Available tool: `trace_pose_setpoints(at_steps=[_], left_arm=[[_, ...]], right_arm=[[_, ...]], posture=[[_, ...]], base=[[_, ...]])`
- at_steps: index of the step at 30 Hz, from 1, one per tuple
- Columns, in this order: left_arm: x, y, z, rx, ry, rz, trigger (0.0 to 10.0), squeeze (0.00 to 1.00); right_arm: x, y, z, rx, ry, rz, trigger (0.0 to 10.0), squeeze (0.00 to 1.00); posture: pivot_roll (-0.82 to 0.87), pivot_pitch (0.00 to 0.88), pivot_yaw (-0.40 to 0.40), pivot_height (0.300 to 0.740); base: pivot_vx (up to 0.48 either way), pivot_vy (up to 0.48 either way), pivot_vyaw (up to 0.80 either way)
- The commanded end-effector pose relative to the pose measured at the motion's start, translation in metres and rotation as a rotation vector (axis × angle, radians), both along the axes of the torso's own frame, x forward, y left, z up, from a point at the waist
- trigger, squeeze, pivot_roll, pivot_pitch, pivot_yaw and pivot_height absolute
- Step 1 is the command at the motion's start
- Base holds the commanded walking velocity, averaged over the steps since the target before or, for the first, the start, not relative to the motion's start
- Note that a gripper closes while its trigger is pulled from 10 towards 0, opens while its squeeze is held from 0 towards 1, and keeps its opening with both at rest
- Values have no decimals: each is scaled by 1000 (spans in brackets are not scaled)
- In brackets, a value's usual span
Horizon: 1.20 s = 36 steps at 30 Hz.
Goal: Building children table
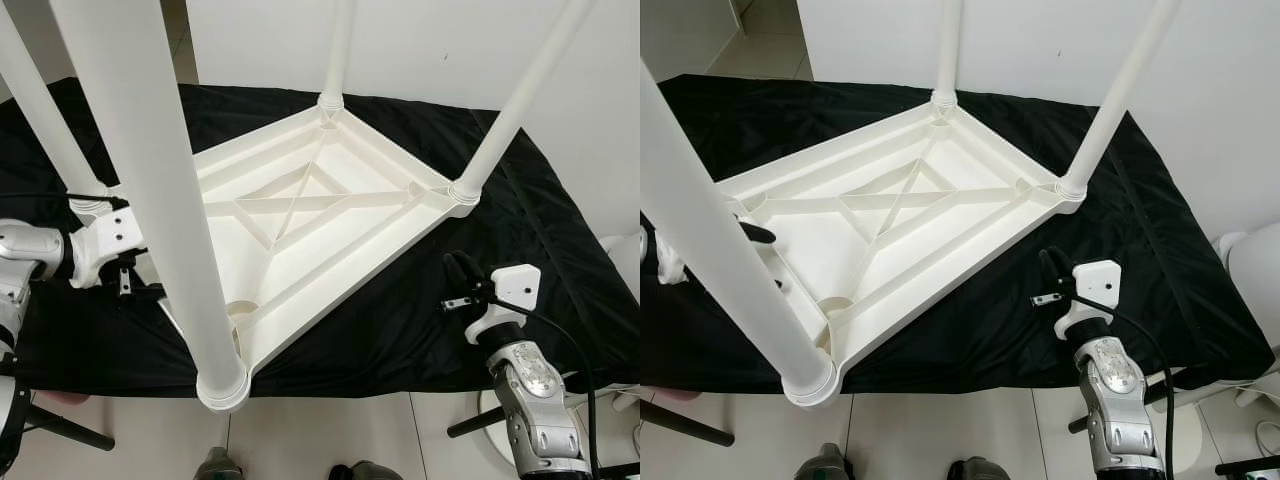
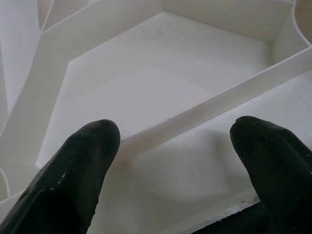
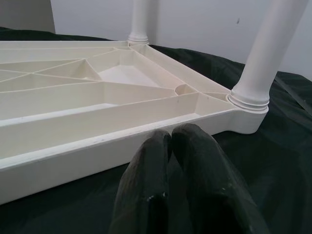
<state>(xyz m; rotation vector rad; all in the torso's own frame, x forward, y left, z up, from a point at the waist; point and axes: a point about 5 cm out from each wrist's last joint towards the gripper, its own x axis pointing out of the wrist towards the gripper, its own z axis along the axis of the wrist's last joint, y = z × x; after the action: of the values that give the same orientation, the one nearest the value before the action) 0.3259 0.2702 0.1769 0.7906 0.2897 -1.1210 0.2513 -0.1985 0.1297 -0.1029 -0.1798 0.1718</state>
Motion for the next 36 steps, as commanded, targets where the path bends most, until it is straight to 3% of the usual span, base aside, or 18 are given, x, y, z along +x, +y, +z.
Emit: trace_pose_setpoints(at_steps=[1,4,13,19,31,32,34,35,36], left_arm=[[-6,-4,-3,19,65,-102,10000,0],[-3,-17,-3,9,34,-147,10000,0],[0,-31,-10,28,48,-205,10000,0],[-3,-35,-20,107,94,-264,10000,0],[-1,-40,-19,140,147,-324,10000,0],[-1,-41,-18,142,153,-331,5529,0],[0,-41,-18,142,155,-334,5529,0],[0,-42,-18,142,157,-337,4667,0],[0,-42,-18,142,157,-337,4667,0]], right_arm=[[1,-3,-2,-8,12,-5,10000,0],[4,-2,-1,-13,10,2,10000,0],[2,-4,-1,-23,10,-1,10000,0],[1,-10,0,-34,10,-13,10000,0],[4,-11,1,-53,7,-4,10000,0],[4,-11,2,-57,5,-2,10000,0],[5,-11,2,-60,4,-1,10000,0],[5,-11,2,-62,4,-1,10000,0],[5,-11,2,-62,4,-1,10000,0]], posture=[[119,59,-67,740],[116,58,-68,740],[97,50,-58,740],[89,44,-44,740],[89,50,-34,740],[89,57,-32,740],[89,57,-32,740],[89,57,-32,740],[89,57,-32,740]], base=[[0,0,0],[0,0,0],[0,0,0],[0,0,0],[0,0,0],[0,0,0],[0,0,0],[0,0,0],[0,0,0]])
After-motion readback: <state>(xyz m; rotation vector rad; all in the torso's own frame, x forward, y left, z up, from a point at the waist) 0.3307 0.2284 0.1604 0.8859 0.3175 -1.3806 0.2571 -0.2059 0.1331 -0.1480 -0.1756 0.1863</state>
